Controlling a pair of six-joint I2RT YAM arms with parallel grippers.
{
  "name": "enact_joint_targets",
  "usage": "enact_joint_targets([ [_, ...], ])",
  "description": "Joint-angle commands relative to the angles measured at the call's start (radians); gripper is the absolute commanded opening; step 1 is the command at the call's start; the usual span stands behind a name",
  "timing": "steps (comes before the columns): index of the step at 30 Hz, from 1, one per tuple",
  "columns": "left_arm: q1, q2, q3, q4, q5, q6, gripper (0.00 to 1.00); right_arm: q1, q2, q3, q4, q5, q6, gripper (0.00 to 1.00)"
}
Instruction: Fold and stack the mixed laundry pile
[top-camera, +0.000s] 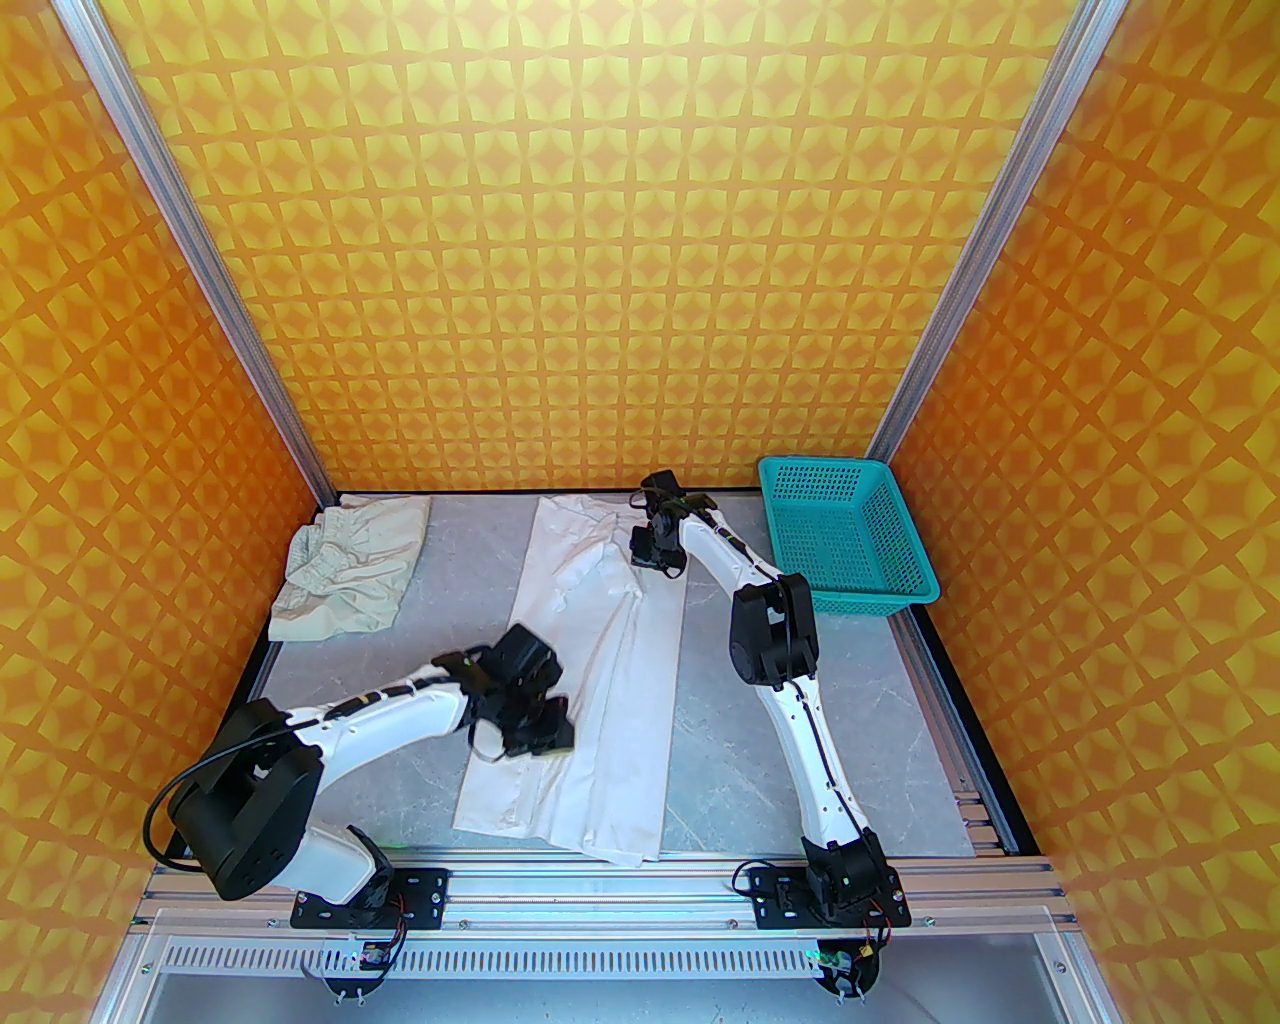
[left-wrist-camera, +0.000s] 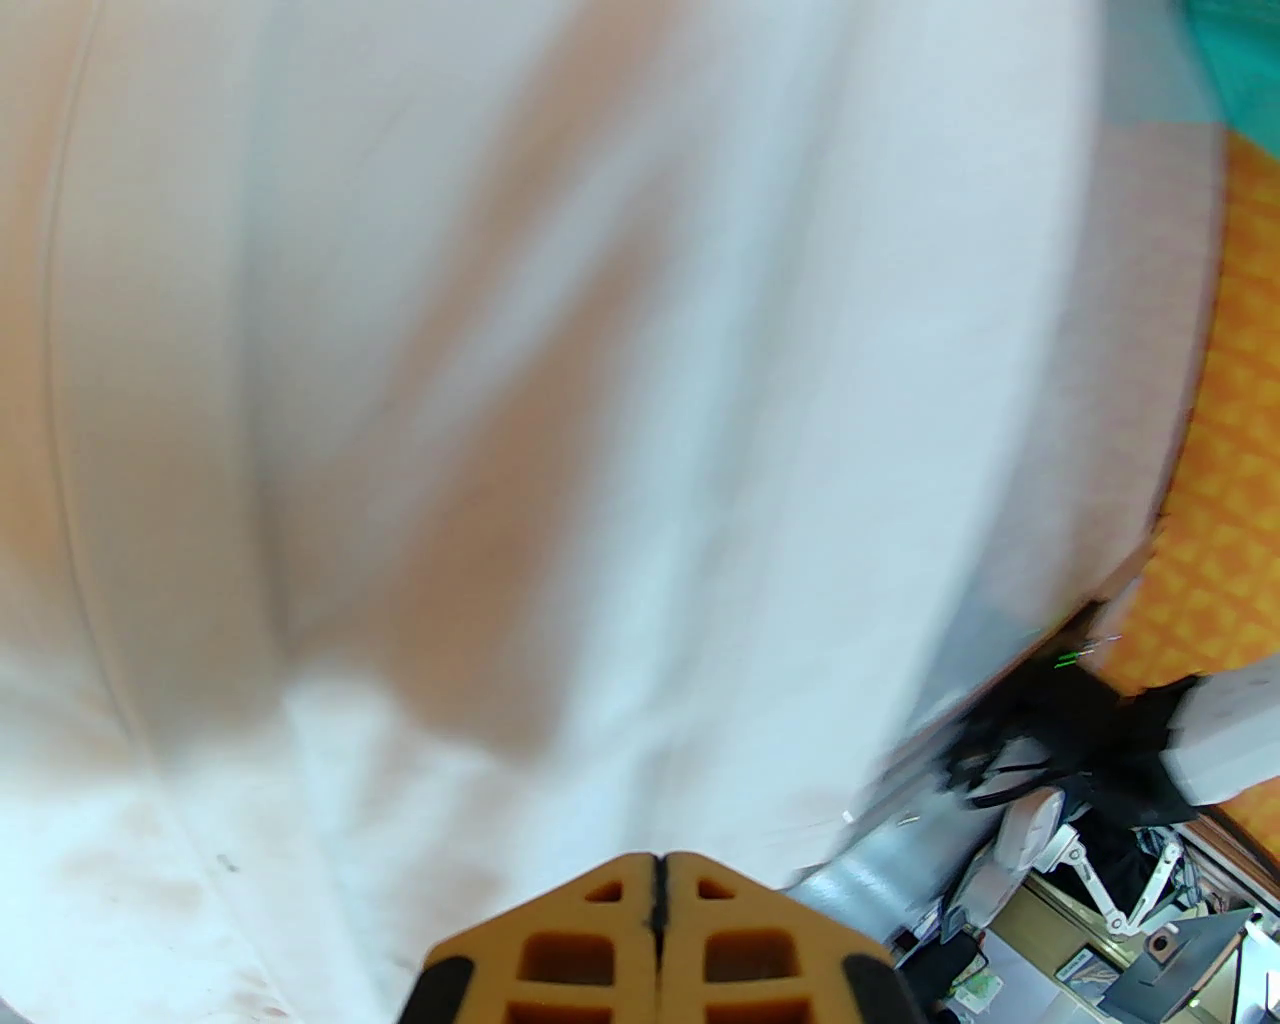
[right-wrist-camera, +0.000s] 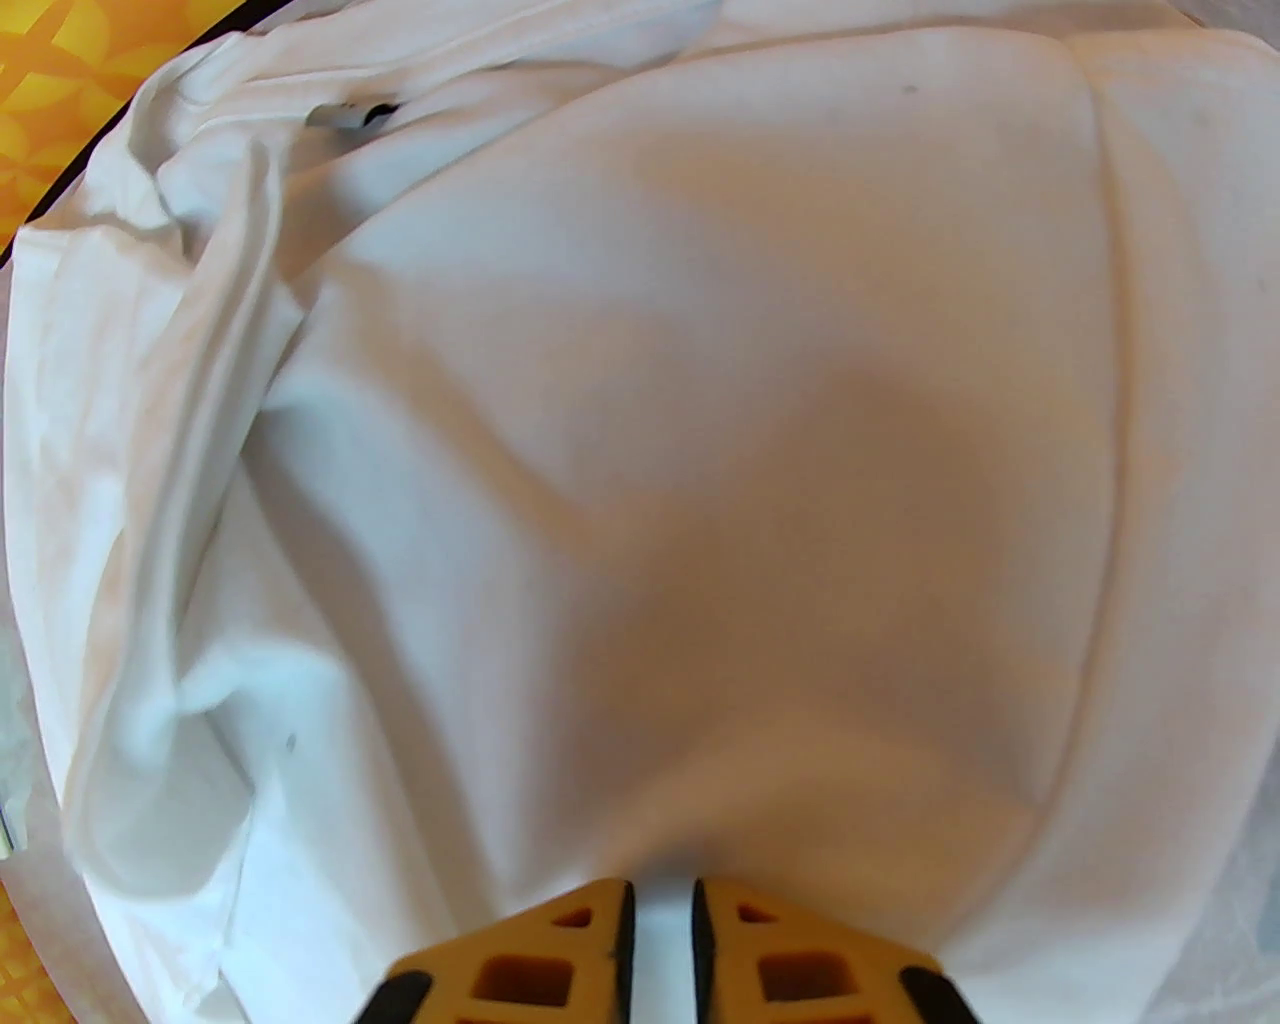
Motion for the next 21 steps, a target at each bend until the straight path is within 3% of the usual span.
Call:
enact_joint_targets([
  [1, 0.100, 0.015, 0.112, -0.088, -0.020, 0.139, 0.00, -0.001, -0.138, -0.059, -0.015, -0.033, -0.013, 0.19],
  [5, 0.217, 0.090, 0.186, -0.123, -0.024, 0.279, 0.00, 0.009, -0.337, -0.331, 0.087, -0.037, 0.006, 0.19],
  [11, 0.228, 0.222, 0.207, -0.131, -0.056, 0.387, 0.00, 0.012, -0.503, -0.672, 0.199, -0.017, 0.023, 0.13],
  [16, 0.218, 0.241, 0.131, -0.068, -0.057, 0.363, 0.00, 0.010, -0.487, -0.778, 0.247, -0.031, 0.036, 0.06],
  [21, 0.175, 0.254, 0.061, 0.012, -0.041, 0.292, 0.00, 0.010, -0.415, -0.764, 0.262, -0.013, 0.046, 0.05],
])
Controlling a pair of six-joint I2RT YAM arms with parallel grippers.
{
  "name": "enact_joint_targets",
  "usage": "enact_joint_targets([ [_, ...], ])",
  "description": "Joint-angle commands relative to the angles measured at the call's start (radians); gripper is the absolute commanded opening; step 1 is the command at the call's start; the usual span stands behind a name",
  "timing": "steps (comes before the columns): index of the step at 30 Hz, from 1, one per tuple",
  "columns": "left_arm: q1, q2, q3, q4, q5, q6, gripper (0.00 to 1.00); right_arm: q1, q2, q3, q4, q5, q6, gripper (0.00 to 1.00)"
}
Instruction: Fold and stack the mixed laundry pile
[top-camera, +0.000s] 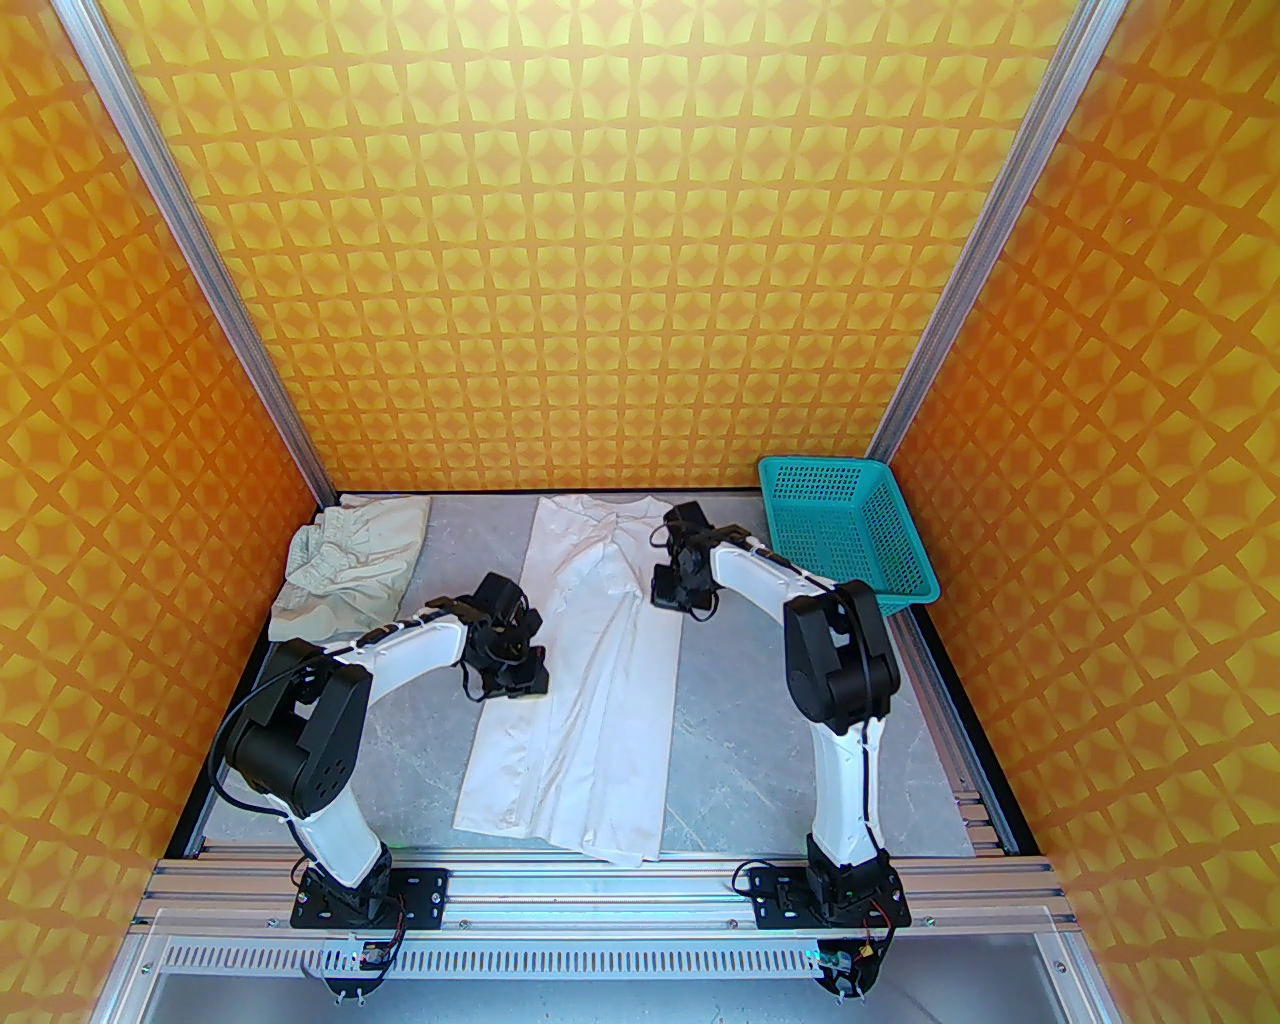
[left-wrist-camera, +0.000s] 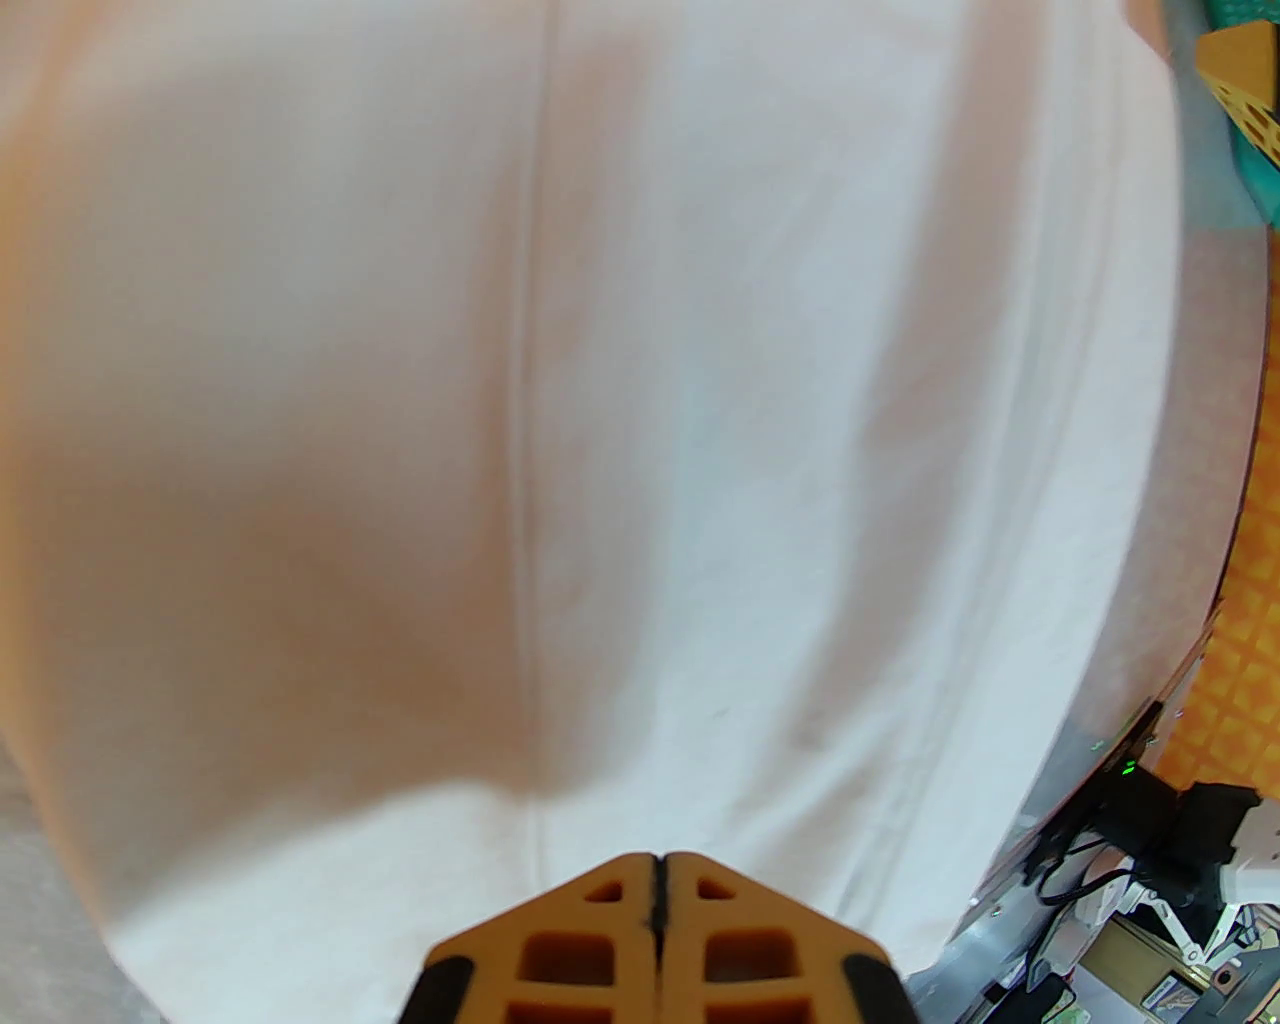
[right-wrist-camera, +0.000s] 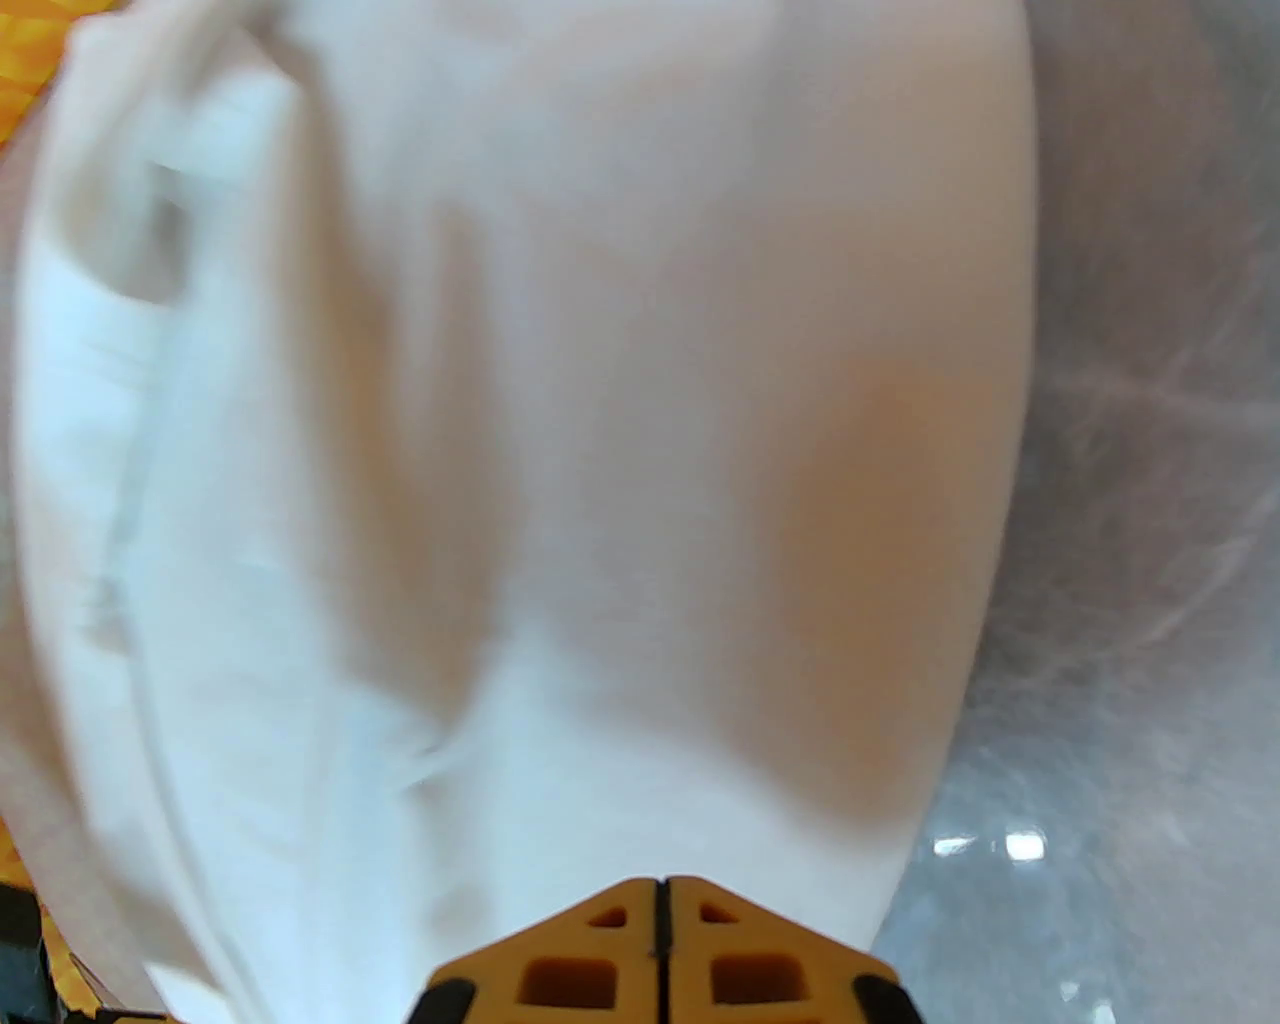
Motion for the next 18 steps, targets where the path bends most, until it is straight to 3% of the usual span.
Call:
enact_joint_targets([
  [1, -0.039, 0.010, -0.036, 0.076, 0.005, -0.045, 0.00, 0.004, 0.054, 0.024, 0.042, 0.014, 0.018, 0.05],
  [18, -0.094, 0.033, -0.087, 0.293, 0.031, -0.263, 0.00, -0.017, 0.392, 0.524, -0.158, 0.055, -0.040, 0.06],
])
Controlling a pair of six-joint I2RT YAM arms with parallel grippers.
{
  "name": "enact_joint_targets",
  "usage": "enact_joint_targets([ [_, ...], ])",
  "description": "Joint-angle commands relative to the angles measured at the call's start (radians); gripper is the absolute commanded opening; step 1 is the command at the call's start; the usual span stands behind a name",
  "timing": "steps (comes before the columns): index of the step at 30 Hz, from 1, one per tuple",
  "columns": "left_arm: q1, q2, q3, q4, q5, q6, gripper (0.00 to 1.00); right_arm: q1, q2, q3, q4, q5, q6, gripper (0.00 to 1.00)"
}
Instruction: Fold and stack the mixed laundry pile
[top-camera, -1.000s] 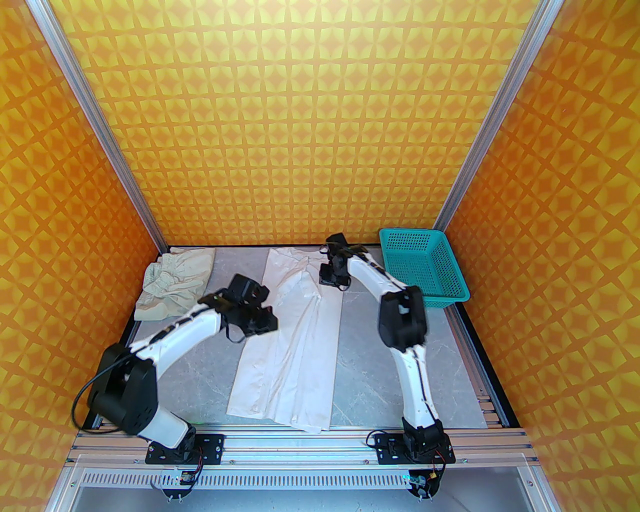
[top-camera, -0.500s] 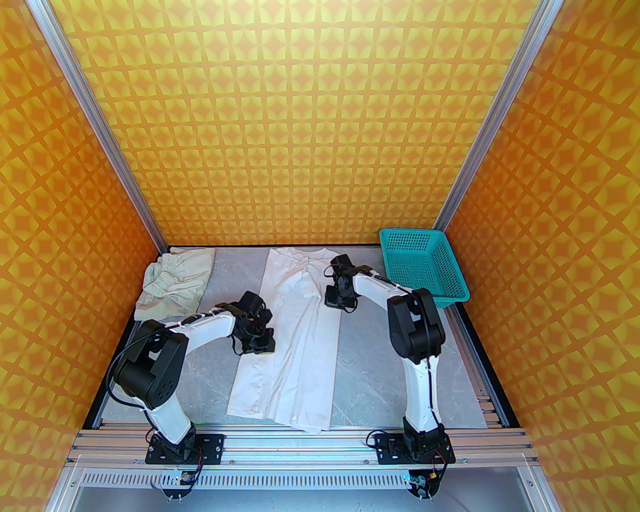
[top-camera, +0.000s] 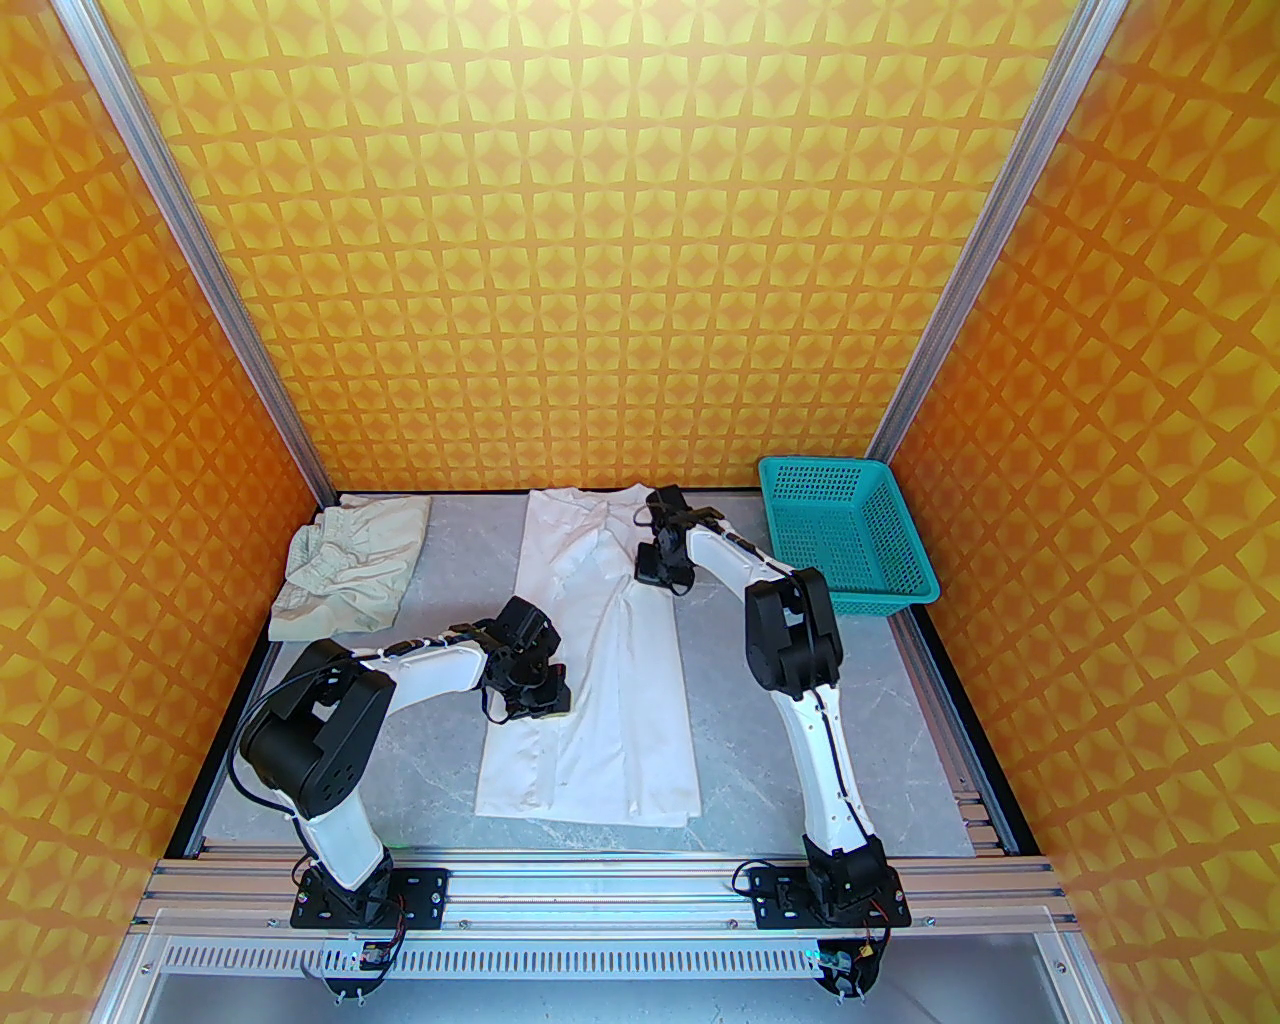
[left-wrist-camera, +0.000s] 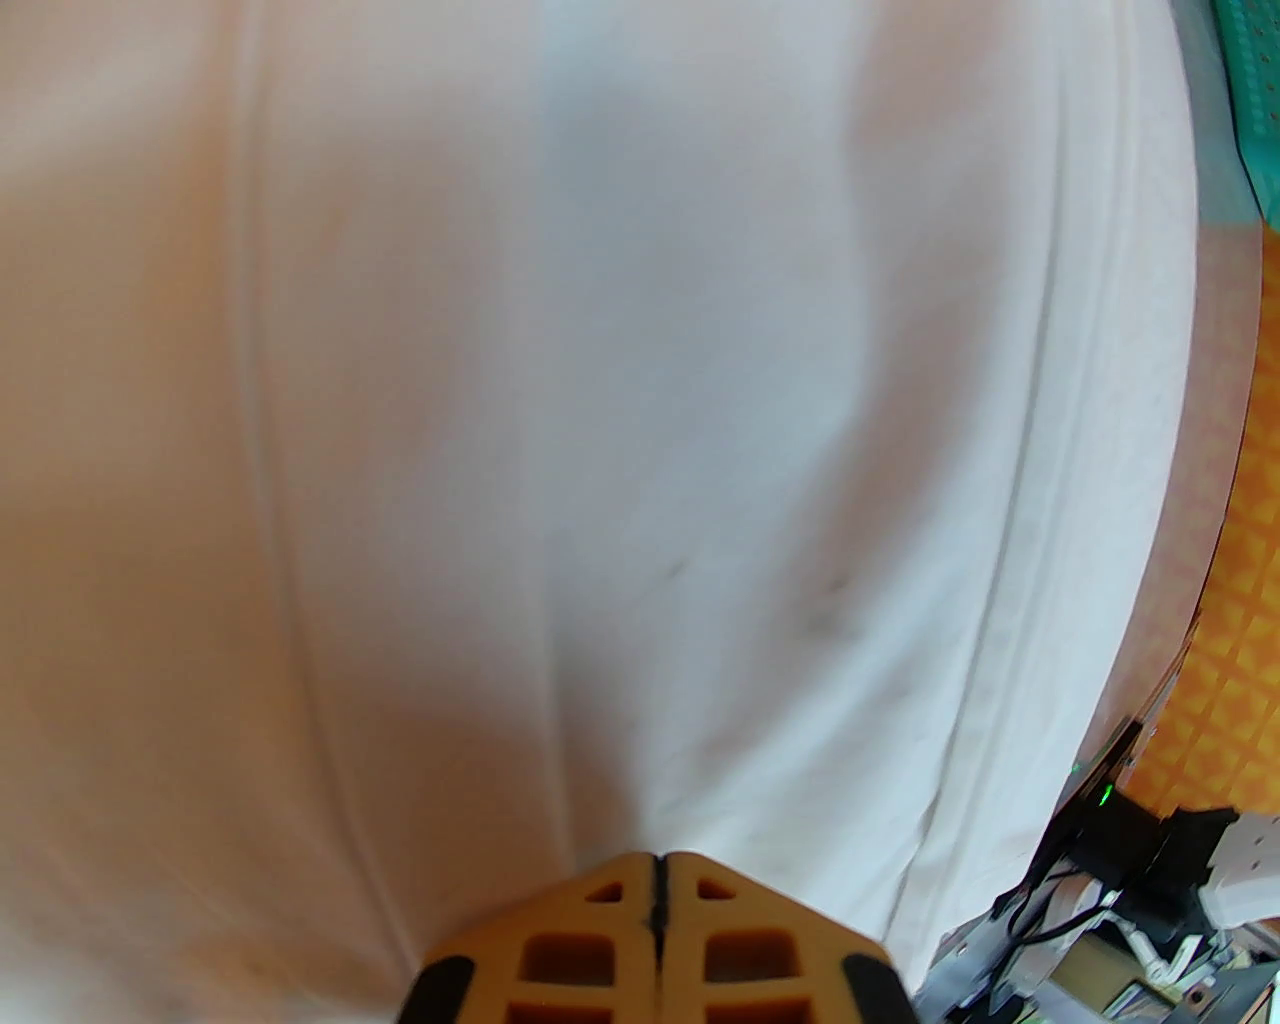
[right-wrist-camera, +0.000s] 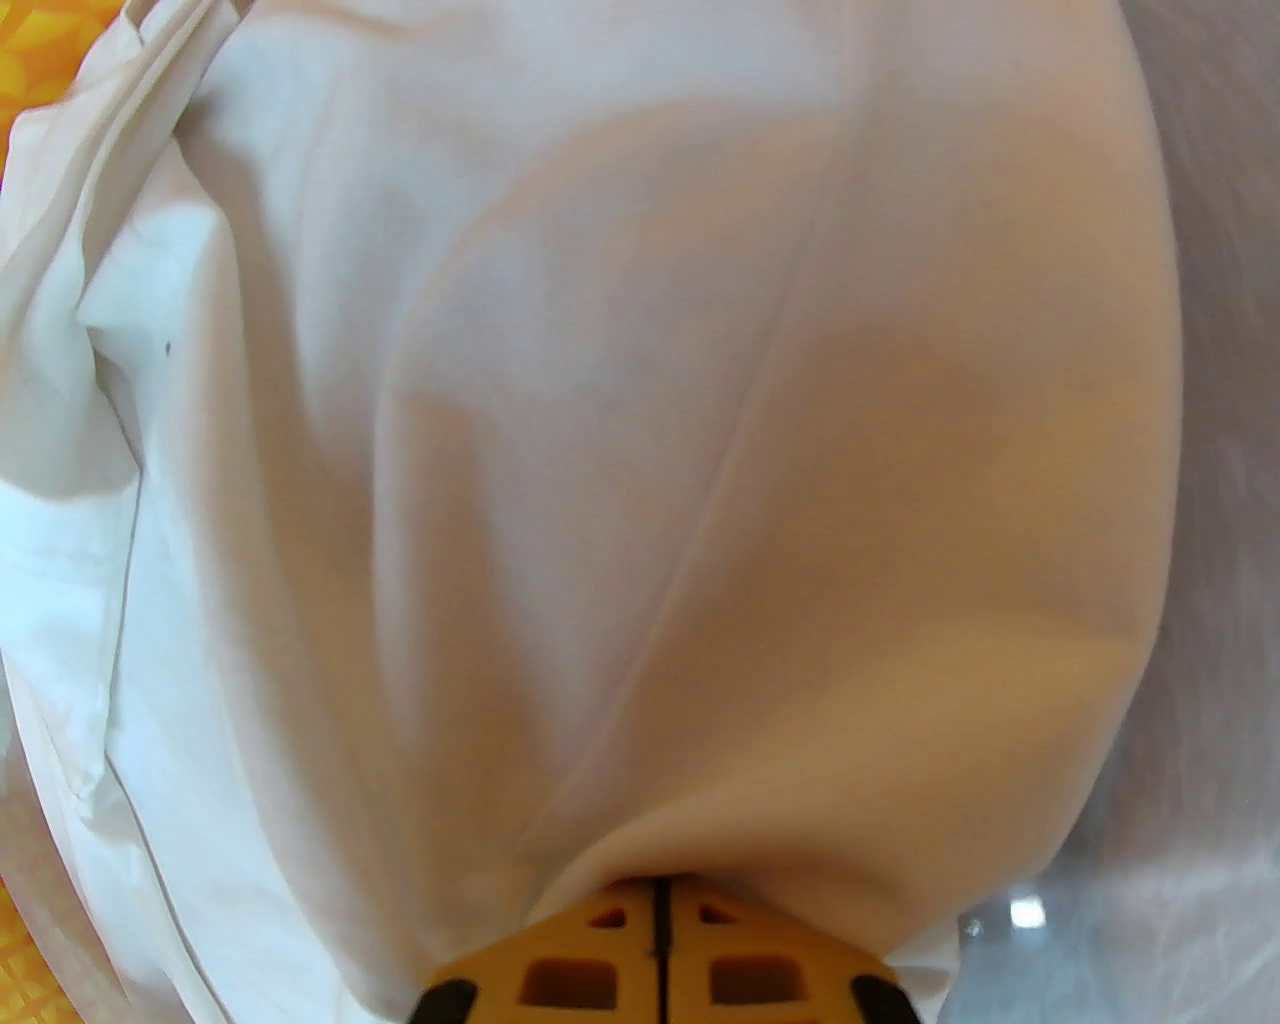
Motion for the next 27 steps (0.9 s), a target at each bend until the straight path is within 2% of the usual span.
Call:
enact_joint_targets([
  [1, -0.008, 0.009, -0.005, 0.073, 0.019, -0.065, 0.00, -0.012, 0.077, 0.060, -0.075, 0.030, -0.030, 0.06],
  [5, -0.009, -0.025, 0.024, 0.074, 0.012, -0.074, 0.00, -0.015, 0.049, 0.107, -0.118, 0.018, -0.042, 0.08],
  [9, -0.008, -0.126, 0.075, -0.049, -0.063, -0.028, 0.00, -0.014, -0.103, 0.008, -0.089, -0.016, -0.039, 0.13],
  [12, 0.000, -0.214, 0.070, -0.169, -0.123, 0.005, 0.02, -0.014, -0.282, -0.211, -0.001, -0.054, -0.026, 0.21],
  [15, 0.016, -0.313, 0.009, -0.255, -0.165, 0.011, 0.12, -0.014, -0.494, -0.476, 0.086, -0.092, -0.024, 0.30],
  [18, 0.038, -0.389, -0.077, -0.314, -0.167, 0.007, 0.24, -0.014, -0.700, -0.749, 0.142, -0.133, -0.005, 0.39],
  [20, 0.043, -0.422, -0.122, -0.351, -0.168, 0.000, 0.38, -0.014, -0.823, -0.920, 0.168, -0.196, 0.011, 0.45],
  [22, 0.043, -0.443, -0.154, -0.377, -0.175, -0.008, 0.46, -0.014, -0.920, -1.063, 0.176, -0.250, 0.025, 0.49],
  [27, 0.045, -0.482, -0.228, -0.408, -0.194, -0.051, 0.50, -0.014, -1.161, -1.343, 0.154, -0.325, 0.076, 0.62],
])
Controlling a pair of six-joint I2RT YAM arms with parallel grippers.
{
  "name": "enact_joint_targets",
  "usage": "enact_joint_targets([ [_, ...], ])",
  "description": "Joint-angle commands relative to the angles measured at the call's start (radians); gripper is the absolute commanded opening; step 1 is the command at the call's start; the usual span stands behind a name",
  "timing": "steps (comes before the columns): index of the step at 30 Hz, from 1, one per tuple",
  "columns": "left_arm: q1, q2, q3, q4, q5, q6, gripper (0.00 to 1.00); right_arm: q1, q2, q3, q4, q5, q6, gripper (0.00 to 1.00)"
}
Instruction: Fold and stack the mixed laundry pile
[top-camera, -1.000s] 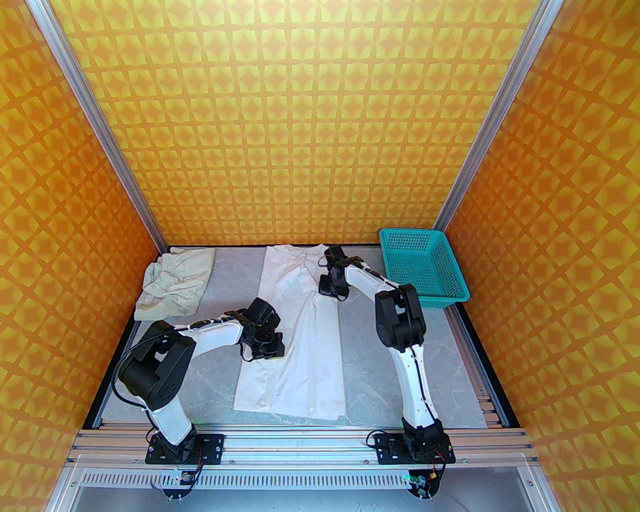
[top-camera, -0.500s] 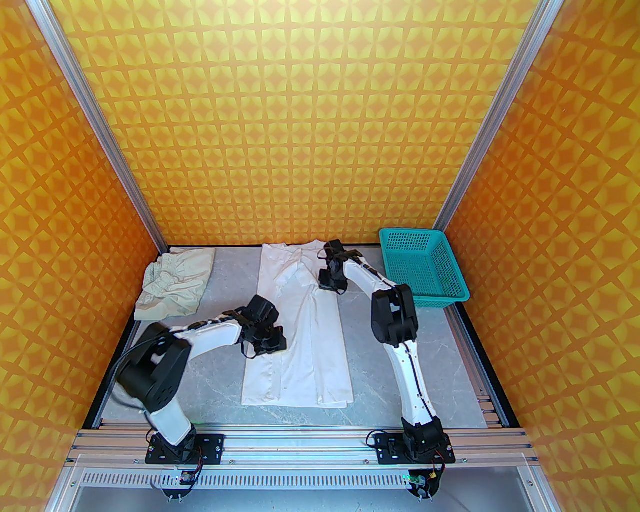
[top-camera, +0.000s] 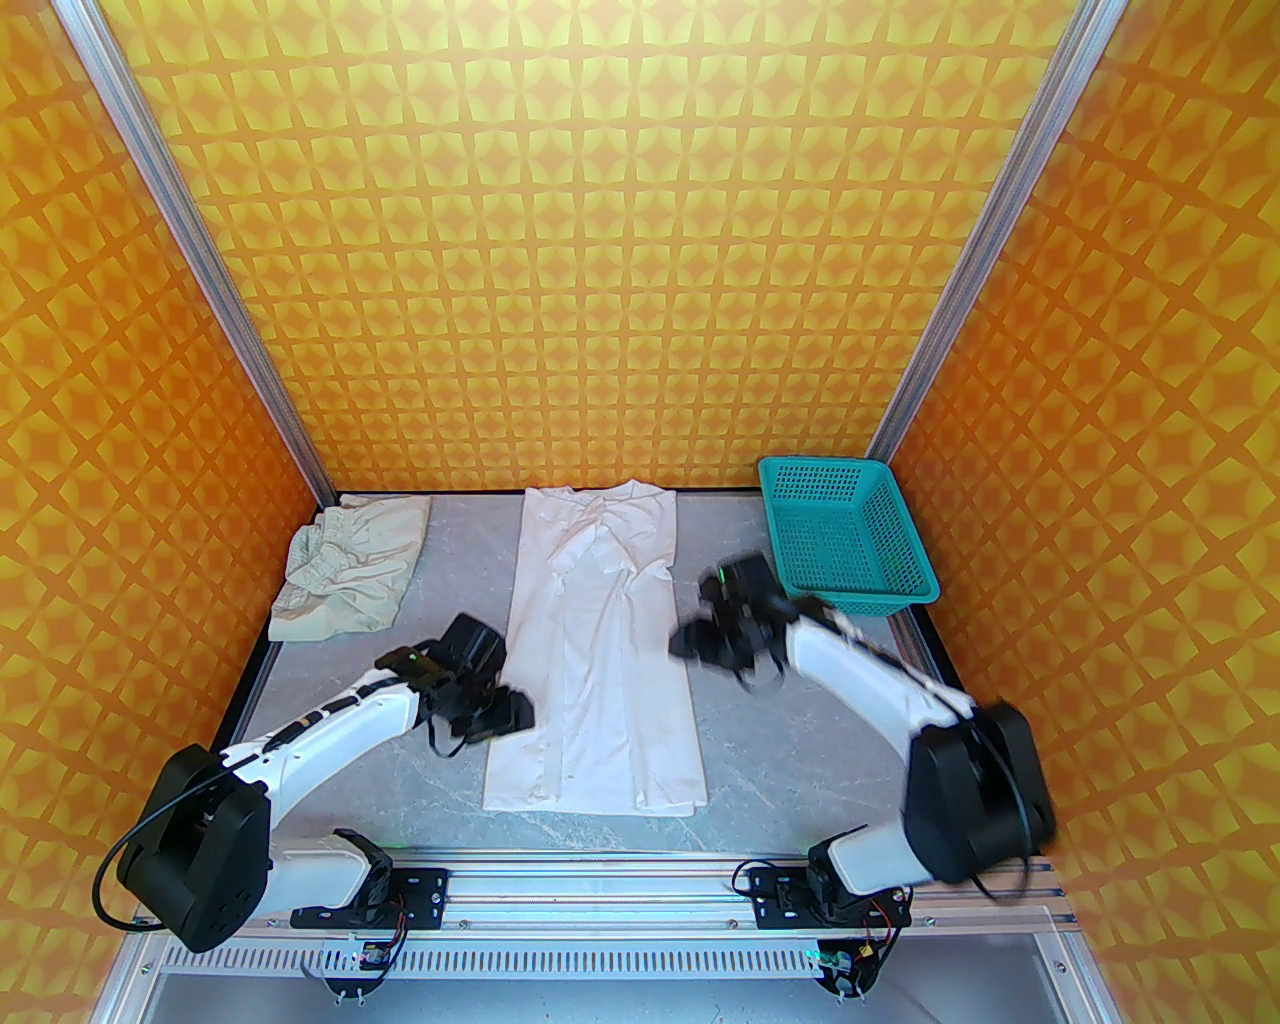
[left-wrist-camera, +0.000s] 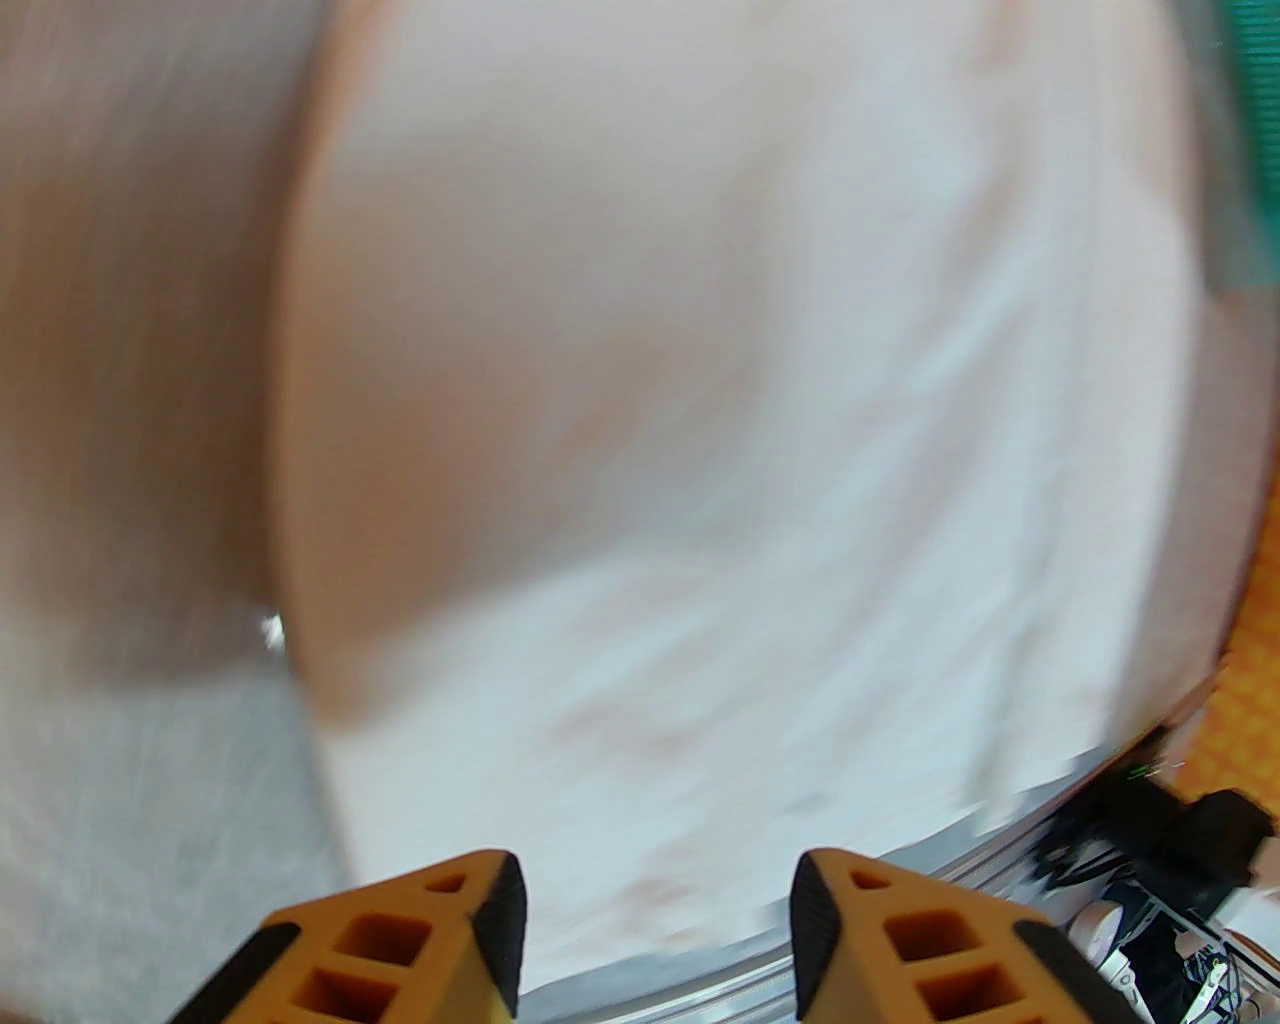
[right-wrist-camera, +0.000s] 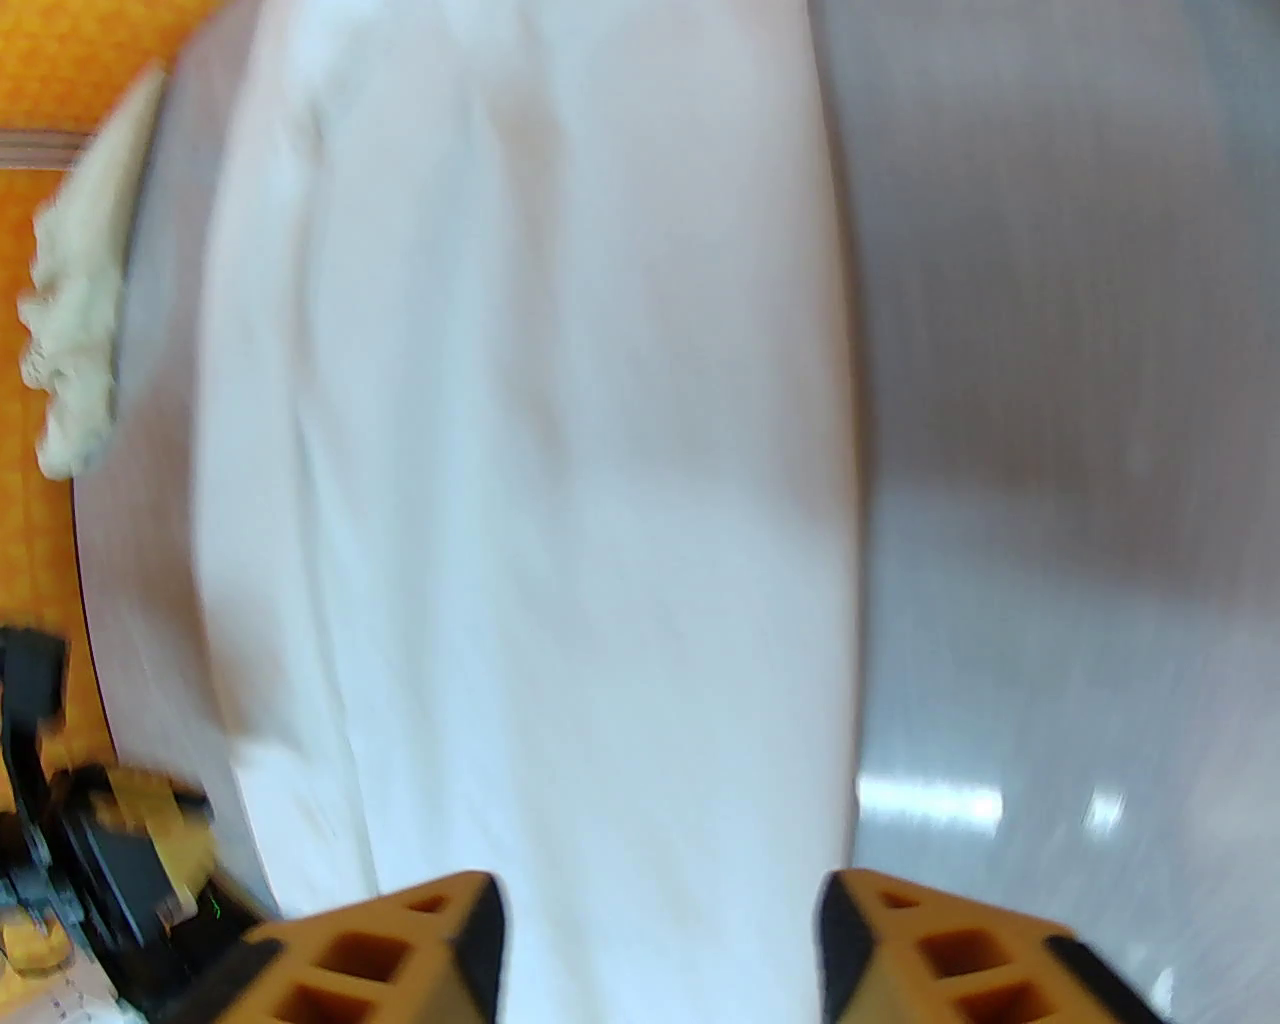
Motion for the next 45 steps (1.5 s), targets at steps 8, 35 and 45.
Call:
enact_joint_targets([
  [8, 0.000, -0.123, -0.122, -0.091, -0.029, -0.090, 0.60, -0.003, -0.236, -0.279, -0.102, -0.130, 0.062, 0.66],
  [35, -0.076, -0.091, -0.225, 0.086, 0.085, -0.172, 0.41, 0.264, -0.221, -0.420, 0.156, -0.198, 0.357, 0.35],
  [45, -0.079, -0.133, -0.228, 0.053, 0.086, -0.160, 0.00, 0.264, -0.262, -0.418, 0.125, -0.159, 0.373, 0.03],
])
